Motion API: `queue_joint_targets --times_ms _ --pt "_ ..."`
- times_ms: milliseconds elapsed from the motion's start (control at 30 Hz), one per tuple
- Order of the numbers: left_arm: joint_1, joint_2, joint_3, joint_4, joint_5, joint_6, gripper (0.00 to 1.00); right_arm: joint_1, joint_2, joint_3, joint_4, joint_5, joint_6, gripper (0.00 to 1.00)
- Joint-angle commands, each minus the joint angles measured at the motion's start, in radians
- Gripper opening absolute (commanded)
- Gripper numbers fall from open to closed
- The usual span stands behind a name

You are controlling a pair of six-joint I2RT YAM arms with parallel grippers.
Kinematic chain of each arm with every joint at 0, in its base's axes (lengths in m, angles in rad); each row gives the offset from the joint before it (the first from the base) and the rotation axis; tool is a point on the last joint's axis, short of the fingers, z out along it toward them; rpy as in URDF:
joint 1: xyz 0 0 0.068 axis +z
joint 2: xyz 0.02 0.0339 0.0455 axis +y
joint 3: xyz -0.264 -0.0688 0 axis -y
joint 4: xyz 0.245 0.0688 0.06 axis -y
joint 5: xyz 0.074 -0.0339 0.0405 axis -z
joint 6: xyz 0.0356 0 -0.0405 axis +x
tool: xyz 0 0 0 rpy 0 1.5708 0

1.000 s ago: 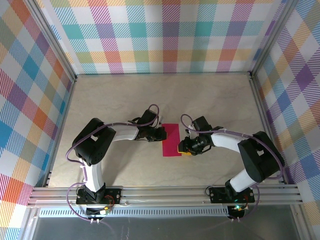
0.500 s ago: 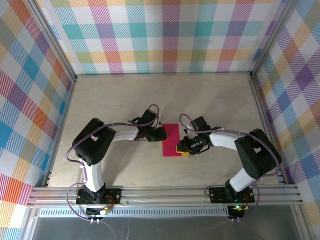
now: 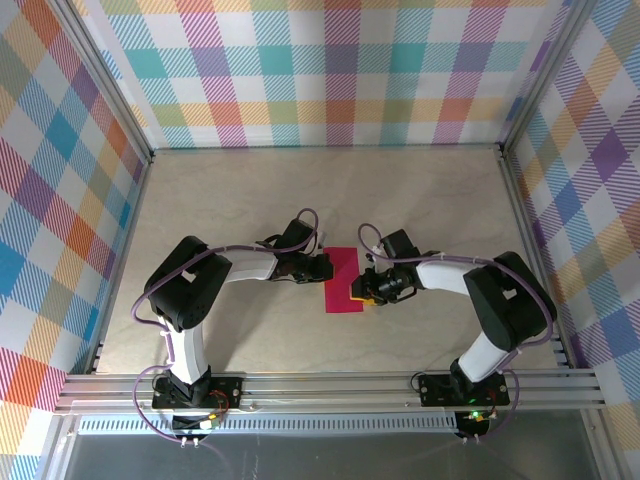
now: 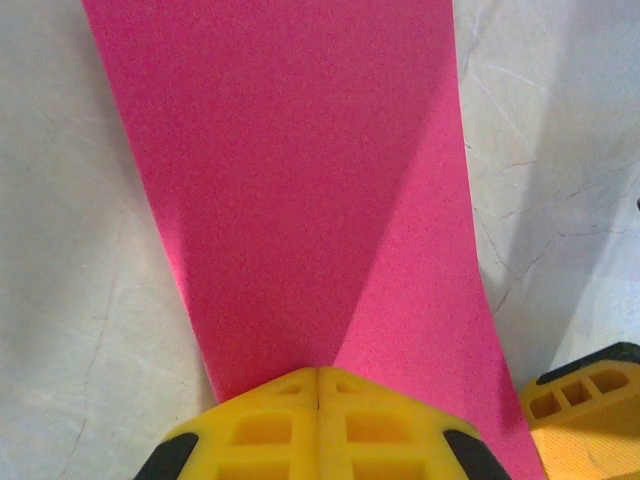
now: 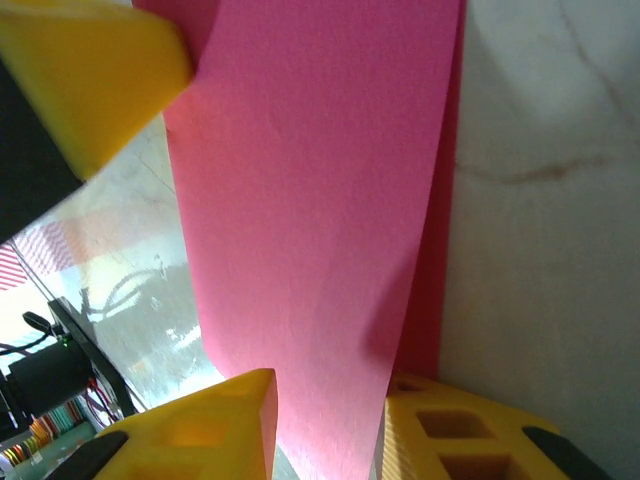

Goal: Fold a paper plane with a square sheet of paper (fold left side to right side)

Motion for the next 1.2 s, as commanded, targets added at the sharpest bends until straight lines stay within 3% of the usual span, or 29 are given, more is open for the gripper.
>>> queue_joint_targets --times_ms 0,500,933,1100,1167 --pt "-0.017 0.010 -0.031 -0.053 -0.018 -0.002 0.00 -0.021 0.029 0.050 0.026 -0.035 -0.005 0.30" --pt "-0.017 0.004 -0.036 -0.048 -0.016 -0.006 0.00 -0.074 0.142 0.133 0.020 -0.049 -0.046 0.27" --pt "-0.014 -0.026 -0.003 -0.099 -0.038 0.027 0.00 -0.088 0.126 0.109 0.028 -0.081 -0.041 0.09" --pt "-0.015 -0.081 0.020 -0.123 -0.060 0.059 0.13 -0.090 0.100 0.092 0.027 -0.097 -0.018 0.06" --pt "-0.015 -0.117 0.003 -0.101 -0.060 0.073 0.27 -0.090 0.096 0.091 0.023 -0.108 0.000 0.05"
